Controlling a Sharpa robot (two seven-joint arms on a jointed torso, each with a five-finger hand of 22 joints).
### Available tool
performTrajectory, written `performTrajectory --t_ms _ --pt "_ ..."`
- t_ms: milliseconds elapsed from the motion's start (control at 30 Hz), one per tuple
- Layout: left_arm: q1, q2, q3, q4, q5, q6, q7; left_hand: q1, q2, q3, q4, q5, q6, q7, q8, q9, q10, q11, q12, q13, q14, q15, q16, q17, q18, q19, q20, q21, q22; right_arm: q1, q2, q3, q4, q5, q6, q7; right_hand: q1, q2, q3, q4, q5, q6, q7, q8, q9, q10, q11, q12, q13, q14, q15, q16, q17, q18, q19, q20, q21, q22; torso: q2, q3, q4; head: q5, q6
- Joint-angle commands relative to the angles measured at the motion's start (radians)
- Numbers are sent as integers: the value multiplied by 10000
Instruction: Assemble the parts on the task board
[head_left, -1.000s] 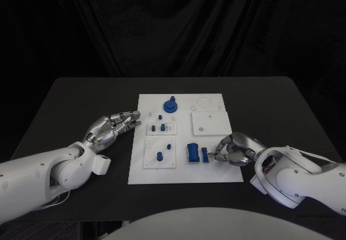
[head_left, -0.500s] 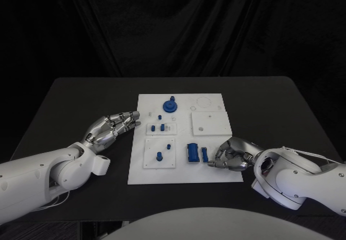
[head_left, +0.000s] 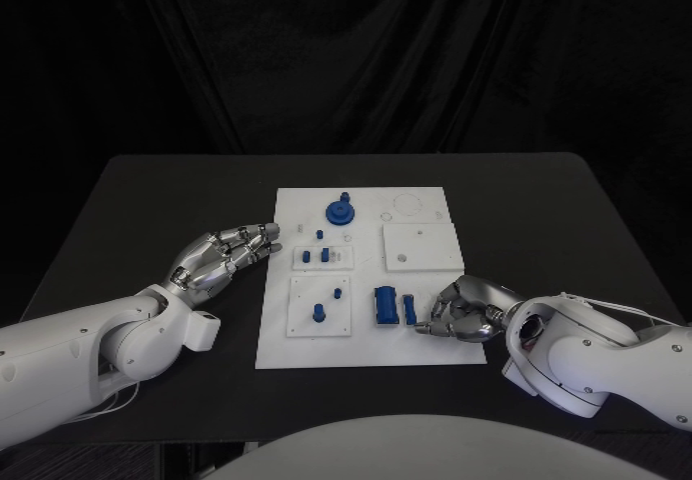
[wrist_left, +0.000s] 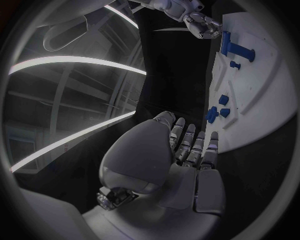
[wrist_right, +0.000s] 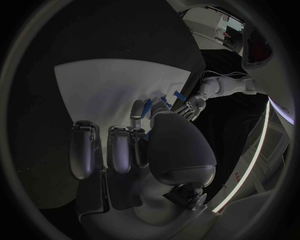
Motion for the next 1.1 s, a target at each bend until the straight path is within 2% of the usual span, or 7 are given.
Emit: performTrajectory --t_ms 33,167,633,767,933,1100 --pt "-21 9 8 18 24 151 555 99 31 43 -8 49 35 403 34 8 2 67 39 9 -19 66 35 11 -122 58 -19 65 -8 -26 26 -1 -26 -61 -42 -232 -118 235 -100 16 -110 -52 -83 91 57 1041 -76 28 2630 870 -101 3 1623 101 538 -83 -27 2187 -1 1 -2 1 -1" --pt "-24 13 8 11 24 158 553 100 31 51 -10 52 36 404 35 8 6 71 46 10 -12 69 48 13 -125 49 -19 61 -33 -26 72 0 -69 -61 -107 -256 -280 404 -160 18 -152 -54 -100 200 146 1041 -90 28 2630 868 -111 1 1614 106 532 -94 -41 2182 -2 -1 -2 -3 -1" --pt "-40 38 8 -14 23 185 570 102 32 61 -13 55 24 405 34 7 4 75 41 10 -9 73 48 13 -130 48 -20 61 -35 -25 330 3 -318 -61 -128 -309 -392 711 -249 -7 -338 -95 -162 484 408 1041 -141 28 2630 865 -151 -4 1590 111 525 -127 -59 2175 -4 1 -1 14 -1" --pt "-44 42 8 -22 23 188 574 102 32 61 -13 55 24 405 34 7 4 75 41 10 -9 73 48 13 -130 48 -20 61 -35 -25 401 5 -405 -61 -37 -343 -248 812 -223 -49 -361 -132 -188 554 483 1041 -164 28 2630 864 -170 -5 1584 113 523 -143 -64 2173 -8 1 -1 47 -1" --pt "-49 50 8 -33 23 194 581 104 32 73 -17 59 -1 407 31 4 -7 78 24 7 -7 77 52 13 -135 47 -20 60 -38 -25 470 7 -494 -34 43 -312 247 881 -160 -196 -37 -238 -227 641 595 1041 -202 28 2630 863 -205 -5 1577 110 526 -179 -54 2176 -6 0 1 36 -1" --pt "-53 56 8 -37 23 206 581 105 32 79 -20 62 -2 407 31 4 -9 78 24 7 -9 79 46 12 -138 41 -20 57 -54 -25 525 7 -570 -24 143 -300 486 906 -130 -276 31 -266 -242 667 628 1041 -215 28 2630 862 -217 -5 1570 109 527 -192 -50 2177 -4 0 0 42 -1"
